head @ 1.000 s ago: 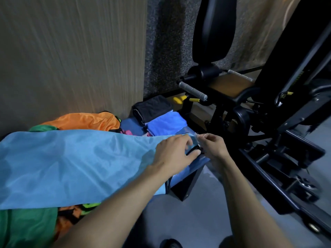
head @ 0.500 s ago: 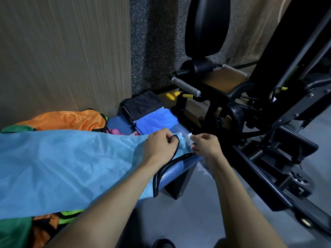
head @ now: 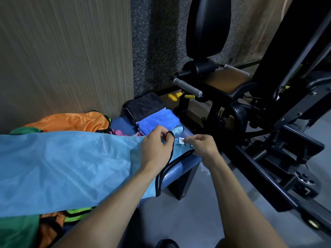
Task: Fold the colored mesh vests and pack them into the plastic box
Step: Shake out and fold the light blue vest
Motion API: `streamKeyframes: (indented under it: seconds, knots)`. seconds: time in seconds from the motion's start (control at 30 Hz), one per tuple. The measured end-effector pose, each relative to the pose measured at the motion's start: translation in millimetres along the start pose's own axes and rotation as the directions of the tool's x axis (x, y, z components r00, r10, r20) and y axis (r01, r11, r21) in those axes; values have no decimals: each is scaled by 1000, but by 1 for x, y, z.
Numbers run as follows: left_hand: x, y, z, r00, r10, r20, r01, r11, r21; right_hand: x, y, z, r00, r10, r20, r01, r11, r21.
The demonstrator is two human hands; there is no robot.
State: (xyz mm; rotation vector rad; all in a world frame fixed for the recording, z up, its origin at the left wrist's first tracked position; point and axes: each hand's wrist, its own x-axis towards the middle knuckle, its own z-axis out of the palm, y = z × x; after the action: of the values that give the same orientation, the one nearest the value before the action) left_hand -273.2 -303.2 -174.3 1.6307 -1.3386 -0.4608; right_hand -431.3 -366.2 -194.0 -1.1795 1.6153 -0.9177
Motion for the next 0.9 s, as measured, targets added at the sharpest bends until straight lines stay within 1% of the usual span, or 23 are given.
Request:
streamKeyframes:
  seconds: [0.1,0.2,0.27,0.33,0.4,0.53,0.6,0.7,0.77,0.83,0.9]
  knots:
    - [-2,2,-2,1000,19,-10,-20,1000,-16,-2,-3,1,997,77,-10,-75,991,115]
    - [-5,2,0,998,63,-5,-63,998,-31,-2,-9,2,991,124,49,-131,977,170]
    - [-7,2,3,988,145,51,-144,989,-7,-2,-12,2,988,140,68,-148,980,129]
    - [-11,-1,8,956,254,150,-269,959,87,-1,-12,0,987,158,39,-160,985,58]
    - [-15,-6,13,916,334,223,-377,908,185,0,-11,-1,986,165,17,-165,986,-5]
    - [-15,-17,19,856,425,294,-496,834,240,2,-8,-2,985,169,36,-169,986,9]
    - [-13,-18,21,827,437,353,-534,807,253,3,-5,-2,994,106,-7,-106,994,23]
    - [-12,-18,23,811,398,430,-530,809,252,0,-3,-3,998,-55,-37,56,998,36]
    - [-10,-19,25,799,366,477,-520,819,243,-3,-3,-4,990,-140,-32,140,990,14]
    - [-6,-21,26,778,327,536,-513,823,243,-6,-4,-5,978,-211,4,211,977,-14]
    - [-2,-22,24,767,299,568,-472,862,184,-8,-3,-7,963,-267,44,268,963,-26]
